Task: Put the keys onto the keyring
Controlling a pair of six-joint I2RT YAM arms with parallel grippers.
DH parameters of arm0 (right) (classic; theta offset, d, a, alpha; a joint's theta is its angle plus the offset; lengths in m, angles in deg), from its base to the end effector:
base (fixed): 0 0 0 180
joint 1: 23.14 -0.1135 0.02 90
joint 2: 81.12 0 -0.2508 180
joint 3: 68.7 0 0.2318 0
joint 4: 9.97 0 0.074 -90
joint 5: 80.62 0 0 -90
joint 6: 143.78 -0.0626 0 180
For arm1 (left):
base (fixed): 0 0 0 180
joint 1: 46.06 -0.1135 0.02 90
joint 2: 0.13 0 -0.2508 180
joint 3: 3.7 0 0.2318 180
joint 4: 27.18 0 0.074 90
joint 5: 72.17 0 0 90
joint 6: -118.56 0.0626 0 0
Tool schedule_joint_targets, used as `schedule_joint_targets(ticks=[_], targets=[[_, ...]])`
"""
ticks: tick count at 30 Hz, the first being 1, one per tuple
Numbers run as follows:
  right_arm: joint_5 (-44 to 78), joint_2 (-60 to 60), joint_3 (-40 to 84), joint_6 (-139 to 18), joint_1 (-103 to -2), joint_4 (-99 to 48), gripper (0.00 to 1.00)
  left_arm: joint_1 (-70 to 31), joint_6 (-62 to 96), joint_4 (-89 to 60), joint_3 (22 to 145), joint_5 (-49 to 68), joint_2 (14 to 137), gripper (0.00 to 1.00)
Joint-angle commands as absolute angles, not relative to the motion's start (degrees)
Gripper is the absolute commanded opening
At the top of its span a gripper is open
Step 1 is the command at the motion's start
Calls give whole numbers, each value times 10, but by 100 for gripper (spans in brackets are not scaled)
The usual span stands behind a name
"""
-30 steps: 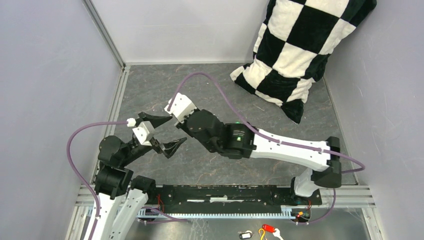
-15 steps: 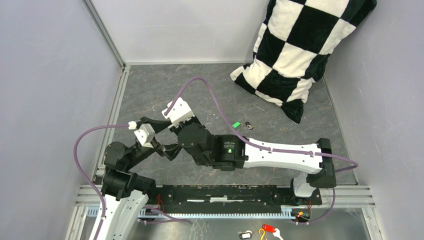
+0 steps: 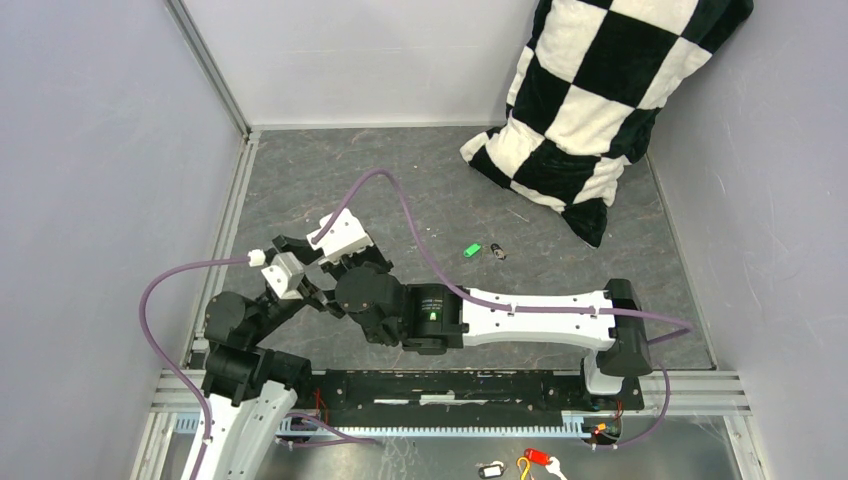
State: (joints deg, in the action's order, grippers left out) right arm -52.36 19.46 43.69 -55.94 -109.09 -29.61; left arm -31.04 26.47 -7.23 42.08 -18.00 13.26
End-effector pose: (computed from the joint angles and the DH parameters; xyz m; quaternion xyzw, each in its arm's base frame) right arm 0.0829 0.3907 0.3934 -0.1810 0.7067 0.1143 0.6743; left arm 0.0809 -0.0596 0.3226 0.3054 0.5652 -0.3009 0.7048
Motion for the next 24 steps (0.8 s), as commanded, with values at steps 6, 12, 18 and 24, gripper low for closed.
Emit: schedule_joint_targets(ticks=[6,12,18,24], targets=[[-523,169,434,-587,-1095,-285,1,-310,377,-75,426,-95,134,49],[-501,149,411,-615,-1093,-299,0,-310,399,-58,432,-121,130,29],[-474,135,405,-658,-1080,-325,0,-310,433,-26,436,-158,122,27],[-423,128,407,-707,-1057,-369,0,-310,498,24,437,-191,112,30]])
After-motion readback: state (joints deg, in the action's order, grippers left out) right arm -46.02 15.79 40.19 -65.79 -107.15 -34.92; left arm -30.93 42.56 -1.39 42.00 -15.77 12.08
